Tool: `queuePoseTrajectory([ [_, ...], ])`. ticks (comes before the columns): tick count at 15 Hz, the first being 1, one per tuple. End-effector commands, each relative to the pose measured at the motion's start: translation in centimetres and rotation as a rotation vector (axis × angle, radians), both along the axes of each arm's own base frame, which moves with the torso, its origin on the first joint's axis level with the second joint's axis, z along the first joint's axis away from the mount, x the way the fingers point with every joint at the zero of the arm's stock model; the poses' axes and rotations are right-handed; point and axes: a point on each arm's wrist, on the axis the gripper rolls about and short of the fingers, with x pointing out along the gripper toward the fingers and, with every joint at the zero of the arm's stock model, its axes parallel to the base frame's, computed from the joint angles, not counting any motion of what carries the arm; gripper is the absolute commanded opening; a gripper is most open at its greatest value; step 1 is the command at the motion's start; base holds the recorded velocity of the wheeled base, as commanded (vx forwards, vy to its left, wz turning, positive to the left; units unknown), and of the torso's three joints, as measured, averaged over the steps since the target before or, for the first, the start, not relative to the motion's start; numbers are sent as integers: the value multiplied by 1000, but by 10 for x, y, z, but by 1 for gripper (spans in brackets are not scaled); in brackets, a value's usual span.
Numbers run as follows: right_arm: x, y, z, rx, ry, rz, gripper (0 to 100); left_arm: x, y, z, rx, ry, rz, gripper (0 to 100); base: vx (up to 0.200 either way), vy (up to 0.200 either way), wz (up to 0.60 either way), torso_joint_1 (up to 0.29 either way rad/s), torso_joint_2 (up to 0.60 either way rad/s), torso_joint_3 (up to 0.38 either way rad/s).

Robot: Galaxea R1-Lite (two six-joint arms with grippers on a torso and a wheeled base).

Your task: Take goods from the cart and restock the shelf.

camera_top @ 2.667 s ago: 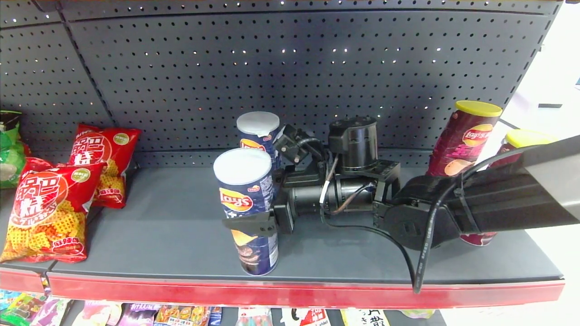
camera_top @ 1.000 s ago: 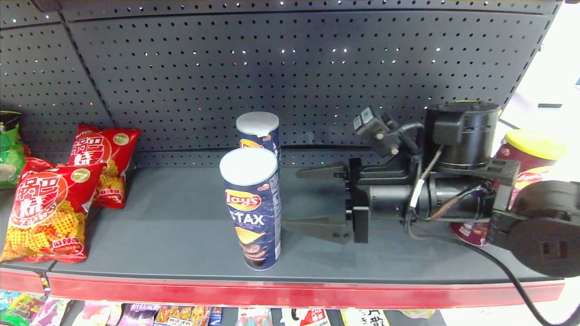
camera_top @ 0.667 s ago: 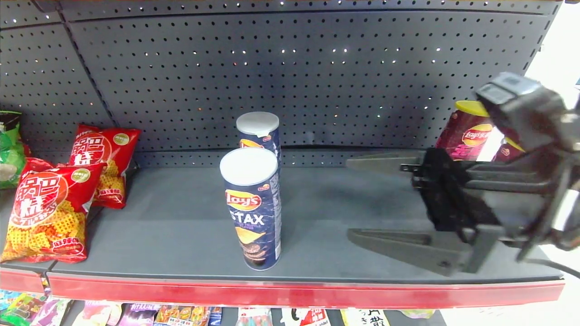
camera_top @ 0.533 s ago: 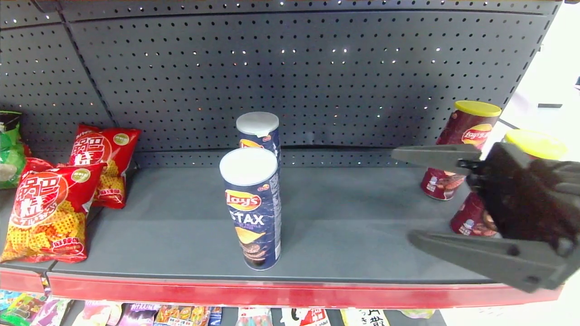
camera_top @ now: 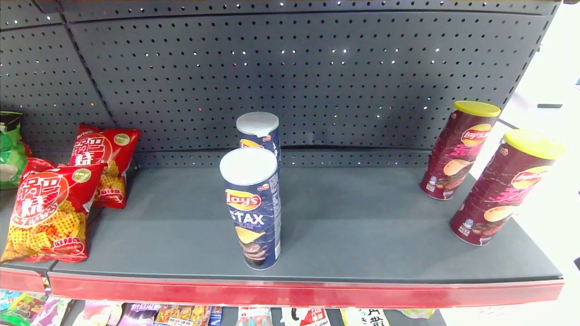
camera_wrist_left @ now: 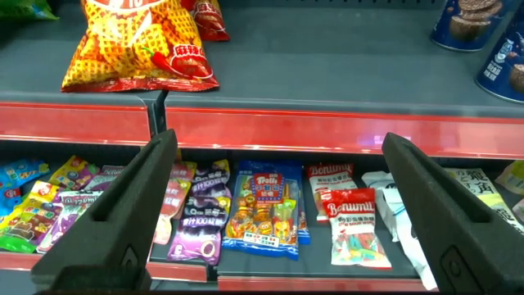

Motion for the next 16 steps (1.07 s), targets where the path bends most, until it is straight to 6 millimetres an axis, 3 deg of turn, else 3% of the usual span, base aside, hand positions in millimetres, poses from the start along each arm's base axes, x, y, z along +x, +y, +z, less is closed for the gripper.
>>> queuePoseTrajectory([
  [1, -22, -12, -19, 46, -63, -166, 100, 0, 0, 0, -1, 0, 0, 100, 0, 0, 0, 0, 0, 0],
  [5, -46, -19, -64, 14, 33, -286, 100, 0, 0, 0, -1, 1, 0, 100, 0, 0, 0, 0, 0, 0],
  [12, -71, -25, -119, -34, 287, -414, 100, 0, 0, 0, -1, 1, 0, 100, 0, 0, 0, 0, 0, 0],
  [16, -71, -25, -119, -4, 304, -429, 100, 0, 0, 0, -1, 1, 0, 100, 0, 0, 0, 0, 0, 0],
])
